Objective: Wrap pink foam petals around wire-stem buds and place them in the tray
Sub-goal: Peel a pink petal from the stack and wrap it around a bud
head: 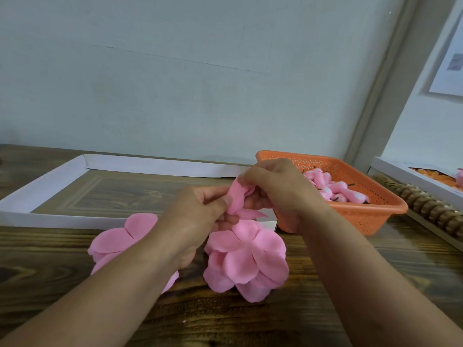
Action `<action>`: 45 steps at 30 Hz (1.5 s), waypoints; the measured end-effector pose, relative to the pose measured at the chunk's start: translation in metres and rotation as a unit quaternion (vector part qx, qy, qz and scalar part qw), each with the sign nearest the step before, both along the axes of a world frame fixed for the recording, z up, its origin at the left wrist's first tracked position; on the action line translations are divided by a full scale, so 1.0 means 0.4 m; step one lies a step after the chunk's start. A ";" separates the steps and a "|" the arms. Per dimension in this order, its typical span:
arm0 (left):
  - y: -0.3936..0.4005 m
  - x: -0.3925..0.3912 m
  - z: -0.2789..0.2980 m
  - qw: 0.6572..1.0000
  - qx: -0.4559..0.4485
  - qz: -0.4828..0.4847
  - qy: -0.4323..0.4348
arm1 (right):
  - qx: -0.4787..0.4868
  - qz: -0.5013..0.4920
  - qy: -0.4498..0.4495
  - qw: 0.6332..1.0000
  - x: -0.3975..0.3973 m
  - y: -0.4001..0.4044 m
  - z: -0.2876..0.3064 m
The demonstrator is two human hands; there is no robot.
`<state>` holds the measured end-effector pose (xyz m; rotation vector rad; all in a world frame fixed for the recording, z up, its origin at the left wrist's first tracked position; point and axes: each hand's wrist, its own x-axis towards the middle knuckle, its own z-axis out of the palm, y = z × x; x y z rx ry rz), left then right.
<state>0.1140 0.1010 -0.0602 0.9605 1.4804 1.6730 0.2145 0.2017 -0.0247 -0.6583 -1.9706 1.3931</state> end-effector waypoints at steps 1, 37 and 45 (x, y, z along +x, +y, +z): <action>-0.001 -0.004 0.003 1.000 -0.001 -0.008 -0.015 | -0.019 0.030 -0.001 0.999 0.005 0.003 0.004; -0.024 -0.036 0.023 0.989 -0.020 -0.124 -0.074 | 0.077 0.012 -0.010 0.997 0.014 0.003 0.006; -0.022 -0.033 0.026 0.990 -0.031 -0.116 -0.074 | 0.096 0.026 0.000 0.995 0.016 0.001 0.009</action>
